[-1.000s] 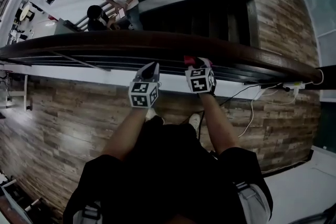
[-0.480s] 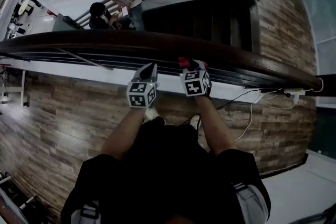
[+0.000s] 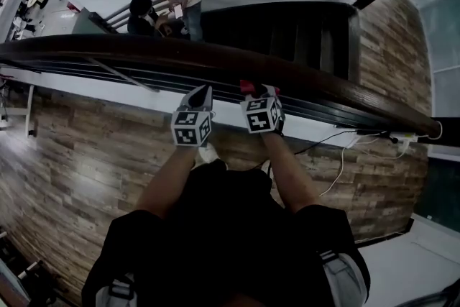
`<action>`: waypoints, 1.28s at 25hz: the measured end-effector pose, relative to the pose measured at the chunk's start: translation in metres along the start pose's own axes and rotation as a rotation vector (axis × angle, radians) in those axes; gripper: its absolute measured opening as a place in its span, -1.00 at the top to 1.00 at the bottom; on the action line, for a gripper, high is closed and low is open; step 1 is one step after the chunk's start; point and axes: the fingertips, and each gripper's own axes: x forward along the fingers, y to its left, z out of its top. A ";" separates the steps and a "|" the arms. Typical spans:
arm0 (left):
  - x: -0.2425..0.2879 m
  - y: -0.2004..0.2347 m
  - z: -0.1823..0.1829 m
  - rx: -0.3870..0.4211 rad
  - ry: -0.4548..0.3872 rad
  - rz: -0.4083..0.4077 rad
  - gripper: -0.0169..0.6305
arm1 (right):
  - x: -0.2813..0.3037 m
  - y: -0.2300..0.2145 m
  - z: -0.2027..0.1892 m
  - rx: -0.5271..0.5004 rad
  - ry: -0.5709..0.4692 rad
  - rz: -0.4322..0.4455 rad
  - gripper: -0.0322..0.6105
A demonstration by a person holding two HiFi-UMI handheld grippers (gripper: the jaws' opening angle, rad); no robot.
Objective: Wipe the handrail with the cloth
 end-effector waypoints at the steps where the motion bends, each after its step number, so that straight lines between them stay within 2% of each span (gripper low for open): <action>1: -0.001 0.003 0.000 -0.004 -0.002 0.003 0.95 | 0.002 0.005 0.003 -0.010 0.002 0.006 0.75; 13: -0.018 0.044 0.005 -0.035 -0.031 0.080 0.95 | 0.014 0.036 0.023 -0.058 -0.015 0.064 0.75; 27: -0.043 0.077 0.009 -0.109 -0.066 0.254 0.95 | 0.028 0.077 0.038 -0.177 0.016 0.206 0.75; 32: -0.038 0.086 0.022 -0.077 -0.087 0.277 0.95 | 0.035 0.091 0.046 -0.222 0.012 0.230 0.75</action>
